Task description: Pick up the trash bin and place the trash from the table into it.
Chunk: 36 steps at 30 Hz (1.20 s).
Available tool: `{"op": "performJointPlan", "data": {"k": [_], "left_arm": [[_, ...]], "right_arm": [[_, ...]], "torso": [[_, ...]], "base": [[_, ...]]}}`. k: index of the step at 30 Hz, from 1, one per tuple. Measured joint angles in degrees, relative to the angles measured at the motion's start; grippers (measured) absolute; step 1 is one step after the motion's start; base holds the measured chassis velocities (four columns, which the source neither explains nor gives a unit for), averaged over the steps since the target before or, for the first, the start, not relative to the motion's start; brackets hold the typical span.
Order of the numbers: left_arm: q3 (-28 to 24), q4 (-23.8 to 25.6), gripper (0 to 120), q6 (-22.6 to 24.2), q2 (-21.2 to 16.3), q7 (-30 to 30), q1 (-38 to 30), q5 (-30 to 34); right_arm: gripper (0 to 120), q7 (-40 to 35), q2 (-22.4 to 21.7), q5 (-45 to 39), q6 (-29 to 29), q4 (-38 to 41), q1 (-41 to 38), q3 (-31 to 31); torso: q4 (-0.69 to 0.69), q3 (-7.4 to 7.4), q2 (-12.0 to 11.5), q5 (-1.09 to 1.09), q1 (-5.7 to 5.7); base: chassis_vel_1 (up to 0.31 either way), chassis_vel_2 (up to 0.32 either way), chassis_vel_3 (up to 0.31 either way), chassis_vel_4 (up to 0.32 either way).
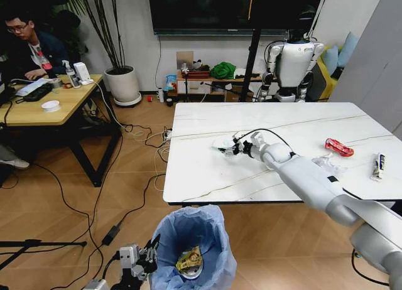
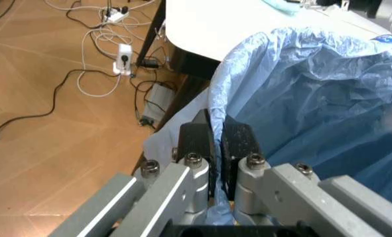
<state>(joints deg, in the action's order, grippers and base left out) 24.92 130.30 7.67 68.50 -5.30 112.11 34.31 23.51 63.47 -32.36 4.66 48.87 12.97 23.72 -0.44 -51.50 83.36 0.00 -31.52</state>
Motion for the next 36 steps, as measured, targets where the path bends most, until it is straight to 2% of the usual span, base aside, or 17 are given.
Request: {"op": "performJointPlan", "data": {"k": [4, 5, 7, 9, 12, 15, 17, 20, 21, 23, 25, 27, 36], "left_arm": [[0.12, -0.04, 0, -0.07, -0.03, 0.0, -0.07, 0.25], [0.12, -0.23, 0, -0.08, -0.09, 0.0, -0.21, 0.46], [0.12, -0.27, 0, -0.08, -0.11, 0.0, -0.24, 0.49], [0.08, -0.39, 0, -0.08, -0.26, -0.02, -0.43, 0.78], [0.07, -0.42, 0, -0.08, -0.31, -0.04, -0.51, 0.94], [0.14, -0.46, 0, -0.08, -0.43, -0.06, -0.56, 1.16], [0.26, -0.47, 0, -0.09, -0.47, -0.09, -0.59, 1.35], [0.55, -0.47, 0, -0.09, -0.64, -0.14, -0.67, 1.72], [0.55, -0.47, 0, -0.09, -0.64, -0.14, -0.67, 1.72], [0.7, -0.47, 0, -0.09, -0.76, -0.16, -0.71, 1.82], [0.73, -0.46, 0, -0.09, -0.79, -0.17, -0.73, 1.9], [0.72, -0.46, 0, -0.09, -0.79, -0.18, -0.77, 1.94], [0.13, -0.47, 0, -0.09, -1.48, -0.25, -1.01, 1.98]], "right_arm": [[87, 0.54, 0.69, 0.58, -0.31, -1.61, -0.06, 0.21], [80, 0.92, 0.92, 0.69, -0.34, -2.3, -0.09, 0.25], [78, 1.0, 0.92, 0.73, -0.35, -2.42, -0.09, 0.3], [67, 1.18, 0.78, 0.88, -0.42, -2.74, -0.08, 0.44], [59, 1.22, 0.65, 0.9, -0.43, -2.86, 0.01, 0.45], [45, 1.25, 0.26, 0.9, -0.43, -2.91, 0.08, 0.52], [41, 1.28, 0.11, 0.9, -0.43, -2.92, 0.09, 0.55], [26, 1.31, 0.0, 0.9, -0.44, -3.12, 0.12, 0.56], [26, 1.31, 0.0, 0.9, -0.44, -3.12, 0.12, 0.56], [14, 1.38, -0.29, 0.9, -0.46, -3.13, 0.18, 0.6], [11, 1.44, -0.57, 0.9, -0.48, -3.1, 0.21, 0.63], [1, 1.65, -1.13, 0.9, -0.48, -2.95, 0.27, 0.71], [0, 2.1, -4.4, -0.1, -0.06, 0.77, 0.93, 1.06]], "torso": [[-0.02, 0.0, 0.0, 0.0, 0.0], [-0.02, 0.0, 0.0, 0.0, 0.0], [-0.01, 0.0, 0.0, 0.0, 0.0], [-0.02, 0.0, 0.0, 0.0, 0.0], [-0.02, 0.0, 0.0, 0.0, 0.0], [-0.02, 0.0, 0.0, 0.0, 0.0], [-0.02, 0.0, 0.0, 0.0, 0.0], [-0.01, 0.0, 0.0, 0.0, 0.0], [-0.01, 0.0, 0.0, 0.0, 0.0], [-0.01, 0.0, 0.0, 0.01, 0.0], [-0.01, 0.0, 0.0, 0.01, 0.0], [-0.02, 0.0, 0.0, 0.0, 0.0], [-0.02, 0.0, 0.0, 0.01, 0.0]], "base": [[0.0, 0.0, 0.0, 0.0], [0.0, 0.0, 0.0, 0.0], [0.0, 0.0, 0.0, 0.0], [0.0, 0.0, 0.0, 0.0], [0.0, 0.0, 0.0, 0.0], [0.0, 0.0, 0.0, 0.0], [0.0, 0.0, 0.0, 0.0], [0.0, 0.0, 0.0, 0.0], [0.0, 0.0, 0.0, 0.0], [0.0, 0.0, 0.0, 0.0], [0.0, 0.0, 0.0, 0.0], [0.0, 0.0, 0.0, 0.0], [0.0, 0.0, 0.0, 0.0]]}}
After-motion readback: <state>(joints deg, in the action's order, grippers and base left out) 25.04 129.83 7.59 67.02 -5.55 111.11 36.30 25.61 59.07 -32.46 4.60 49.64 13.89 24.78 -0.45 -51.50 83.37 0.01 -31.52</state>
